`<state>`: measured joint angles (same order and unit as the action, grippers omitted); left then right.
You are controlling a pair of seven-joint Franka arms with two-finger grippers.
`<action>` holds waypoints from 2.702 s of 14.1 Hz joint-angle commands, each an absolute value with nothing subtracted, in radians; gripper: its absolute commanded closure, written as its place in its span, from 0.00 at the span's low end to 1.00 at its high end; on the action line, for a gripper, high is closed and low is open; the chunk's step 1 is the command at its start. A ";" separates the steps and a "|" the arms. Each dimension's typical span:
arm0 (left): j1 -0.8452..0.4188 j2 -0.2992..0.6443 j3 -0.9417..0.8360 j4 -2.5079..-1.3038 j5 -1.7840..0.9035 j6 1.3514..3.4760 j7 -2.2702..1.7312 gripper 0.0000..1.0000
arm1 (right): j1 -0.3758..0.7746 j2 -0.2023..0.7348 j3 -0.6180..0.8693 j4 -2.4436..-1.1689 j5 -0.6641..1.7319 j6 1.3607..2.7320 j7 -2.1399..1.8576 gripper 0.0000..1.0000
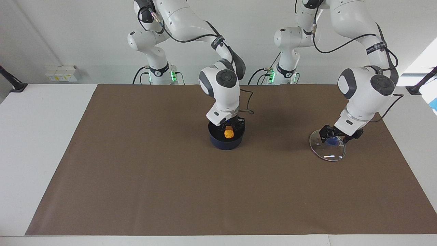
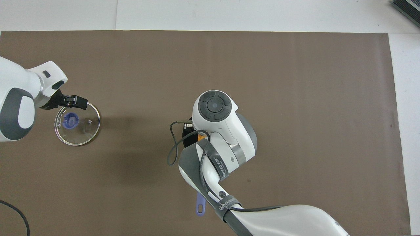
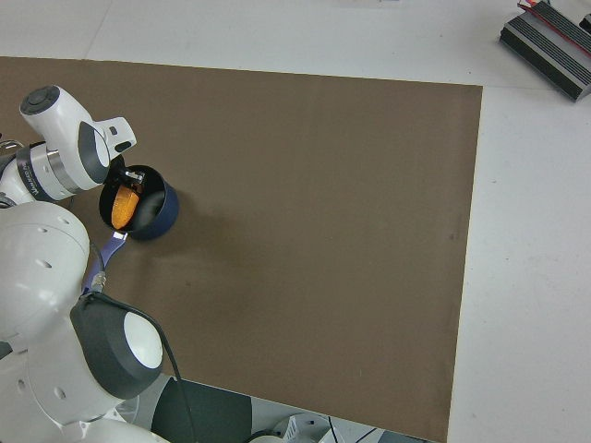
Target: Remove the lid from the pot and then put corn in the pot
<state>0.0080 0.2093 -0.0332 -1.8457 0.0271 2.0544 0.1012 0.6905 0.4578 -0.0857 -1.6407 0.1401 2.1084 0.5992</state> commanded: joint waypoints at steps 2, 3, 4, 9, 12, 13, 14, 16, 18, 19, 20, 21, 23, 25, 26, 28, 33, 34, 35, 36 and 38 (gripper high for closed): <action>-0.055 0.190 -0.025 -1.770 0.018 1.927 0.054 0.00 | 0.672 0.448 -0.078 -1.683 0.170 2.146 0.569 0.62; -0.064 0.166 -0.025 -1.766 0.018 1.901 0.054 0.00 | 0.672 0.439 -0.078 -1.707 0.170 2.151 0.563 0.49; -0.069 0.143 -0.026 -1.763 0.018 1.878 0.055 0.00 | 0.670 0.433 -0.078 -1.719 0.170 2.148 0.540 0.36; -0.075 0.117 -0.025 -1.619 0.023 1.643 0.066 0.00 | 0.667 0.430 -0.078 -1.710 0.169 2.122 0.529 0.05; -0.075 0.123 -0.025 -1.533 0.035 1.537 0.067 0.00 | 0.669 0.388 -0.086 -1.703 0.157 2.106 0.529 0.00; -0.074 0.126 -0.025 -1.507 0.034 1.511 0.067 0.00 | 0.664 0.358 -0.093 -1.704 0.156 2.100 0.529 0.00; -0.074 0.123 -0.025 -1.500 0.032 1.494 0.067 0.00 | 0.643 0.326 -0.095 -1.703 0.152 2.077 0.526 0.00; -0.074 0.112 -0.025 -1.500 0.032 1.471 0.067 0.00 | 0.588 0.258 -0.095 -1.703 0.117 2.017 0.520 0.00; -0.074 0.048 -0.025 -1.518 0.020 1.471 0.075 0.00 | 0.549 0.200 -0.095 -1.701 0.075 1.945 0.467 0.00; -0.071 0.020 -0.025 -1.554 0.020 1.473 0.074 0.00 | 0.529 0.177 -0.095 -1.701 0.074 1.915 0.441 0.00; -0.068 0.014 -0.025 -1.569 0.018 1.477 0.074 0.00 | 0.505 0.151 -0.095 -1.701 0.074 1.884 0.413 0.00; -0.067 0.012 -0.025 -1.569 0.018 1.474 0.075 0.00 | 0.479 0.123 -0.095 -1.703 0.074 1.856 0.378 0.00; -0.069 0.018 -0.025 -1.552 0.018 1.476 0.072 0.00 | 0.416 0.068 -0.095 -1.703 0.074 1.783 0.283 0.00; -0.067 0.017 -0.025 -1.537 0.015 1.451 0.071 0.00 | 0.342 0.017 -0.097 -1.701 0.074 1.712 0.227 0.00; -0.067 0.017 -0.025 -1.528 0.018 1.431 0.071 0.00 | 0.306 -0.004 -0.097 -1.700 0.074 1.689 0.210 0.00; -0.069 0.017 -0.023 -1.506 0.018 1.396 0.072 0.00 | 0.247 -0.035 -0.098 -1.681 0.072 1.648 0.164 0.00; -0.064 0.006 -0.023 -1.520 0.012 1.405 0.074 0.00 | 0.144 -0.054 -0.124 -1.528 0.072 1.542 0.160 0.00; -0.069 0.006 -0.023 -1.520 0.012 1.404 0.063 0.00 | 0.140 -0.066 -0.136 -1.517 0.069 1.530 0.160 0.00; -0.071 0.006 -0.023 -1.520 0.012 1.404 0.061 0.00 | 0.141 -0.072 -0.149 -1.517 0.066 1.519 0.156 0.00; -0.071 0.006 -0.023 -1.520 0.012 1.404 0.063 0.00 | 0.141 -0.077 -0.147 -1.525 0.023 1.519 0.131 0.00; -0.071 0.006 -0.023 -1.520 0.011 1.407 0.067 0.00 | 0.141 -0.097 -0.140 -1.554 -0.017 1.516 0.069 0.00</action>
<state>-0.0635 0.0178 -0.0317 -1.5184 0.0227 1.4190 0.0640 0.1489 -0.0811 -0.1518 -1.5288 0.0177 1.5288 0.1247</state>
